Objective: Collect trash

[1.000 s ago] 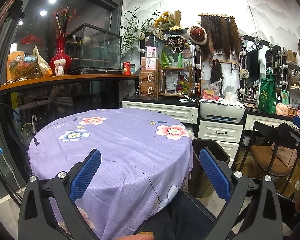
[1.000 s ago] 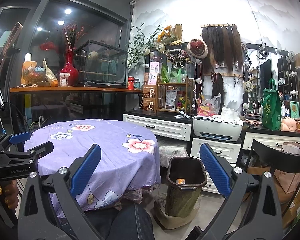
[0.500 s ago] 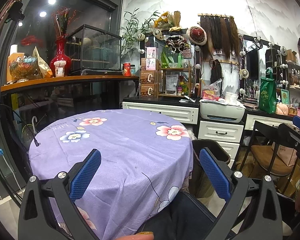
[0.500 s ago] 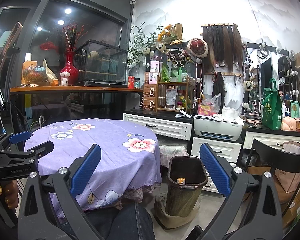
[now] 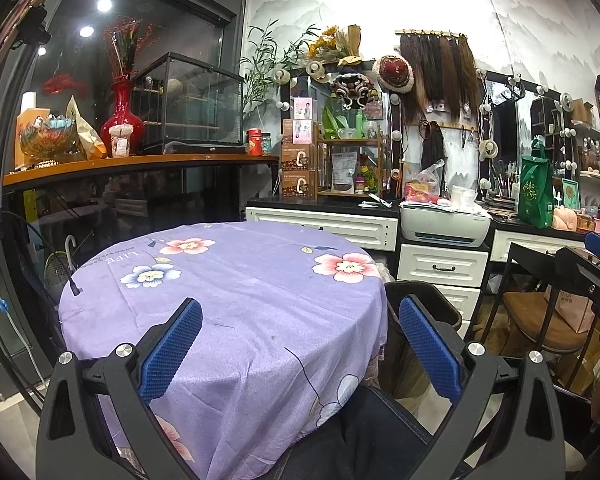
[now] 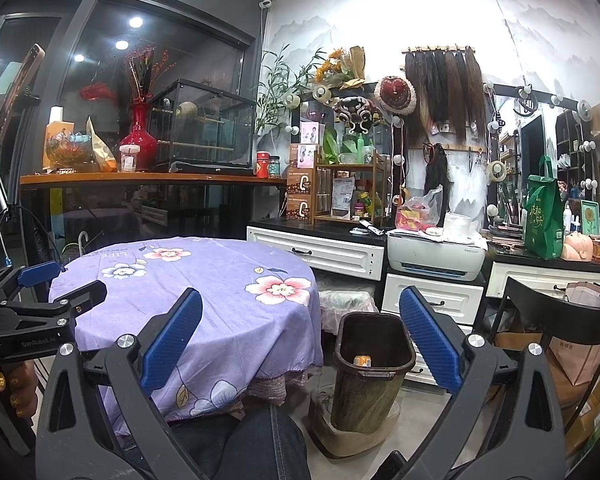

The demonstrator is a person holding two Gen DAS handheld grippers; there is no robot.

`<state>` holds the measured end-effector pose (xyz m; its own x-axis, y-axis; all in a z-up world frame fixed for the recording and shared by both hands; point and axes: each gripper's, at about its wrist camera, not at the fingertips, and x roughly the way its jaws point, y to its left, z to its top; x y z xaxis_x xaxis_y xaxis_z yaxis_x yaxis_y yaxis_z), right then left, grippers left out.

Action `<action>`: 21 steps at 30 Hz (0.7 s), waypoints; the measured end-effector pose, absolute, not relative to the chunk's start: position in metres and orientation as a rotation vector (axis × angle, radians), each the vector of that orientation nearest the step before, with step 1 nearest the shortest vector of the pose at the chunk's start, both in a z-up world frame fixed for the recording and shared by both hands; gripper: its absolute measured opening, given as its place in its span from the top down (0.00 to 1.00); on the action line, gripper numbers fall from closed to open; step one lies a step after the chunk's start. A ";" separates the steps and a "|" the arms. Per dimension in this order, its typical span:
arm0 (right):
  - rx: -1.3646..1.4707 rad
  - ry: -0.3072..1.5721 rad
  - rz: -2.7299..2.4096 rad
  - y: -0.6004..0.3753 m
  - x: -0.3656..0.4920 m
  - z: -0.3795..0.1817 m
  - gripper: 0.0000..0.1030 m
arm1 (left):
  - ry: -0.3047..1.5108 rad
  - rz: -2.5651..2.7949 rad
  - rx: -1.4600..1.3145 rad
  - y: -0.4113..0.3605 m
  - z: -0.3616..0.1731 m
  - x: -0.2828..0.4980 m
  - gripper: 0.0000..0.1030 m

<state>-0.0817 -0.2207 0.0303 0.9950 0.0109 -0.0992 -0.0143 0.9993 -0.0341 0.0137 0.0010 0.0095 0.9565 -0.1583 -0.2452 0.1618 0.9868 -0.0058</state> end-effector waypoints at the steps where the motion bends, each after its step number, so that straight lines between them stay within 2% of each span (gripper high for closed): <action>1: -0.035 0.099 0.013 -0.221 -0.082 0.030 0.05 | 0.248 -0.161 0.014 0.002 0.009 0.014 0.05; 21: -0.034 0.102 0.015 -0.219 -0.080 0.023 0.05 | 0.250 -0.161 0.023 0.001 0.009 0.015 0.05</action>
<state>-0.0802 -0.2188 0.0231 0.9946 0.0132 -0.1025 -0.0167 0.9993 -0.0335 0.0152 0.0008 0.0089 0.9562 -0.1558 -0.2479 0.1616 0.9868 0.0031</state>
